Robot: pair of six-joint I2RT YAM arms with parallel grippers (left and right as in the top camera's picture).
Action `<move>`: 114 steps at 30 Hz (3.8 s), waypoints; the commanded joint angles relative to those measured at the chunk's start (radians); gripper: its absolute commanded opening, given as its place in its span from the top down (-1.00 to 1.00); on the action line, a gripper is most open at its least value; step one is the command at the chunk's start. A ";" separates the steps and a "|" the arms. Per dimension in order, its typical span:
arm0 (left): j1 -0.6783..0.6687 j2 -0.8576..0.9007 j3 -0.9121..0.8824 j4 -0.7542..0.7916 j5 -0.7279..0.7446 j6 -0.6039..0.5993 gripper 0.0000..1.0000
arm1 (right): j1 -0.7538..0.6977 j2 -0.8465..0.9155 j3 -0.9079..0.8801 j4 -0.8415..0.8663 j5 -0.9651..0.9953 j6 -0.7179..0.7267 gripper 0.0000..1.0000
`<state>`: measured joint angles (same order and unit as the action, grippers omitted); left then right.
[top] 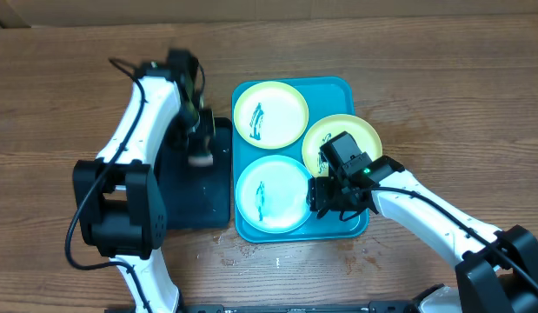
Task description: Clean dirty plates on tray and stack at the side
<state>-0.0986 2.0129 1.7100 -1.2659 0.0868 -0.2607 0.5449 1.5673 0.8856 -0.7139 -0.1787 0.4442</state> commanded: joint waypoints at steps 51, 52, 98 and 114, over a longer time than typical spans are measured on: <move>-0.519 -0.092 -0.484 0.475 -0.107 -0.381 0.92 | 0.004 0.113 -0.075 0.051 0.256 0.214 0.90; -0.517 -0.080 -0.484 0.478 -0.105 -0.377 0.92 | 0.004 0.113 -0.075 0.050 0.256 0.214 0.90; -0.595 0.018 -0.541 0.626 0.379 -0.399 0.92 | 0.004 0.113 -0.075 0.058 0.245 0.249 0.90; -0.617 0.018 -0.552 0.541 0.277 -0.485 0.91 | 0.004 0.113 -0.075 0.073 0.245 0.249 0.91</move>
<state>-0.7029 1.9625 1.1969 -0.6361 0.4271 -0.7094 0.5377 1.6314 0.8433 -0.6556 0.0402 0.6842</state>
